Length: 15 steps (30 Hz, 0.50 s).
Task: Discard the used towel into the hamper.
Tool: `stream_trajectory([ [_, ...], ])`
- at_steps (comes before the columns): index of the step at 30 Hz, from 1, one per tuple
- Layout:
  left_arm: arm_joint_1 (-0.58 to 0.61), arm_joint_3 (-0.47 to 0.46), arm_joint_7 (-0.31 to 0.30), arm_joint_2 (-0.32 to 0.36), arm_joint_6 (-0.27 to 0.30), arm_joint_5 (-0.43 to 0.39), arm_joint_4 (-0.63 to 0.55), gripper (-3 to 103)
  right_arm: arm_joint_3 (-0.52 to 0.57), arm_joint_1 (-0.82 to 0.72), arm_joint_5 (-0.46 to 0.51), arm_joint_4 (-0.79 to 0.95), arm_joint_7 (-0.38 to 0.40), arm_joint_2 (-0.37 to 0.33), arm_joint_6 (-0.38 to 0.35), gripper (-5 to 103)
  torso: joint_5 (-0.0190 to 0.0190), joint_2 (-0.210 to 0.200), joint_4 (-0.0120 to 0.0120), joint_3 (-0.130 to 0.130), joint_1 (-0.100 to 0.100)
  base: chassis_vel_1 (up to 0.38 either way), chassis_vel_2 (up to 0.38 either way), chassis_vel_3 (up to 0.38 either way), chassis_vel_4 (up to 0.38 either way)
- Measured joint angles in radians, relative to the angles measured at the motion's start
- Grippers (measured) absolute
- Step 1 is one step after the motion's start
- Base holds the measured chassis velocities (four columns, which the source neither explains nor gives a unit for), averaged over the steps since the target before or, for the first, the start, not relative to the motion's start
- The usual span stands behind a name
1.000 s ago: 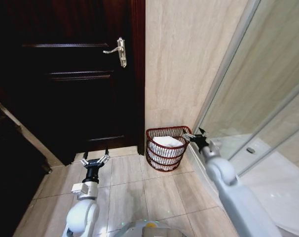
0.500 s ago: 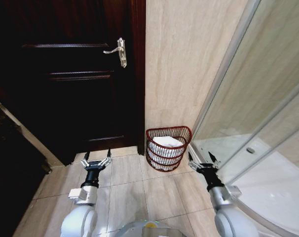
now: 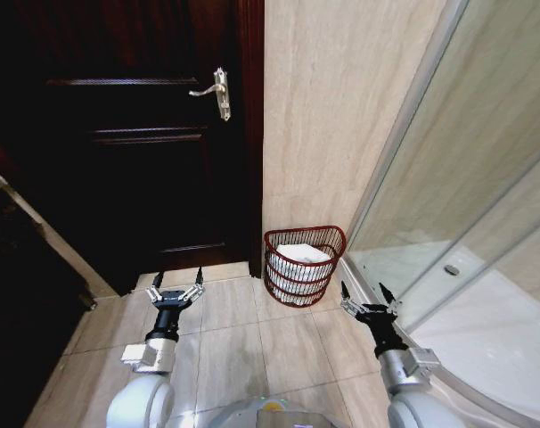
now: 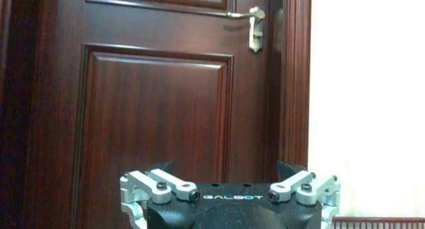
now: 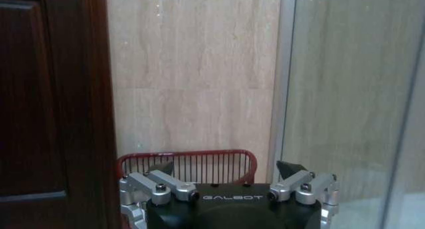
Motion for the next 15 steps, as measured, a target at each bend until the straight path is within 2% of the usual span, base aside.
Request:
stream_trajectory([
  [9,0.007,-0.003,0.000,-0.002,-0.008,0.004,-0.009,100,-0.006,-0.029,-0.001,-0.008,0.007,-0.004,0.033,100,-0.0001,0.000,0.0000,0.000,0.000,0.124,-0.127,-0.121,0.127],
  [15,0.013,0.001,-0.003,-0.008,-0.015,0.017,-0.011,100,-0.006,-0.033,0.002,-0.008,0.014,-0.006,0.047,100,-0.0002,0.000,-0.0001,0.000,0.000,0.076,-0.088,-0.086,0.059],
])
